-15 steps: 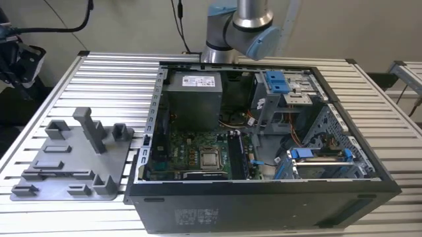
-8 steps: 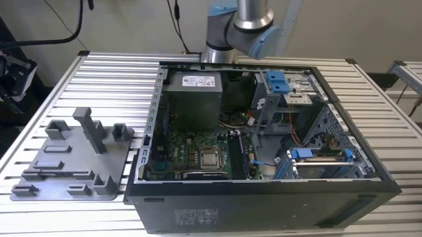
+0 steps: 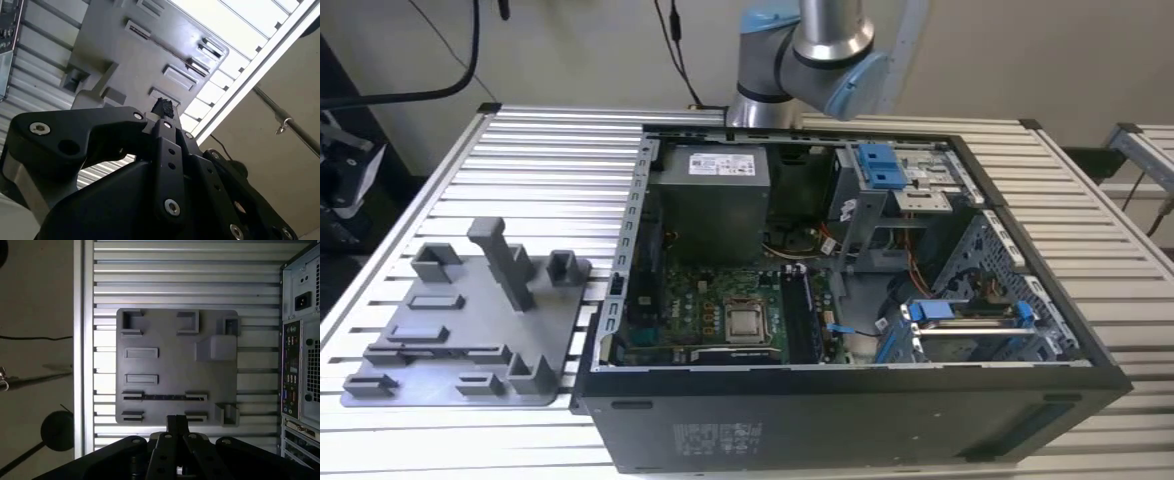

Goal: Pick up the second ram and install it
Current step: 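Pick up the second ram and move it above second insertion slot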

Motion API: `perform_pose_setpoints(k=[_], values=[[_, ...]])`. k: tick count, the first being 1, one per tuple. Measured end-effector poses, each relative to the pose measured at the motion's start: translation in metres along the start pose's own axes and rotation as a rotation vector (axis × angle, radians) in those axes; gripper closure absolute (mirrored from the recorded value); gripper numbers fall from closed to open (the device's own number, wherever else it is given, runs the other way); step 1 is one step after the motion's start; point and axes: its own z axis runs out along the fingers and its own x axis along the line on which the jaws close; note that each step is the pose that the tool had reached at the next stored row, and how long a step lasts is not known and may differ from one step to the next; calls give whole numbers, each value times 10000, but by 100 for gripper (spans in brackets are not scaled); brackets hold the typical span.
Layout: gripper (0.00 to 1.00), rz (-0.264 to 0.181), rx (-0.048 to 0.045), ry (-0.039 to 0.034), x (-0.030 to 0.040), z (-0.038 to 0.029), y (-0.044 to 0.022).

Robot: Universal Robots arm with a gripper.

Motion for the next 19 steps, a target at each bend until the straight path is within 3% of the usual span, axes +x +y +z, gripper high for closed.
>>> perform_pose_setpoints(k=[12, 19], values=[[89, -74, -1, 4, 3, -1, 0], [89, -994, -6, 51, 3, 0, 0]])
